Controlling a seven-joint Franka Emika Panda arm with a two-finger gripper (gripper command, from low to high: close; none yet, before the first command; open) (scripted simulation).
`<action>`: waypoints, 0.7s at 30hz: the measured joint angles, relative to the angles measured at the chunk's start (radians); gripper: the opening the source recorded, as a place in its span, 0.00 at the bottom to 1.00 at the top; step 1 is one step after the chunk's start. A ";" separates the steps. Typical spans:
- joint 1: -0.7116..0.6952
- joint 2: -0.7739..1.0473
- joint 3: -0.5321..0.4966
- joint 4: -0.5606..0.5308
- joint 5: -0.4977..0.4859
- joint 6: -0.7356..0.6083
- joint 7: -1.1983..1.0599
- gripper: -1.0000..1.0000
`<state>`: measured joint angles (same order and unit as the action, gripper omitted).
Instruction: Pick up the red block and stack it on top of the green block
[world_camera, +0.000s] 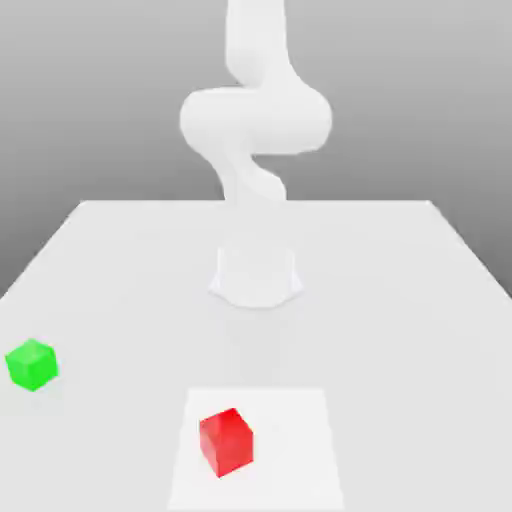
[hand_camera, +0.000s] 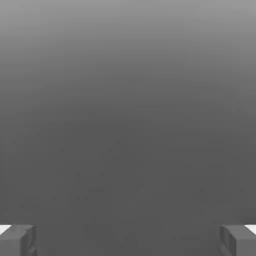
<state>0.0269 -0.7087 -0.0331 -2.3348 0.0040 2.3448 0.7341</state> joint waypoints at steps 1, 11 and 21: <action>0.010 0.039 -0.013 -0.015 0.003 0.019 -0.029 0.50; 0.090 0.405 -0.124 -0.154 0.041 0.198 -0.309 0.50; 0.090 0.766 -0.157 -0.292 0.055 0.377 -0.569 0.50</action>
<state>0.1173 0.0573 -0.1904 -2.6272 0.0587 2.7214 0.1653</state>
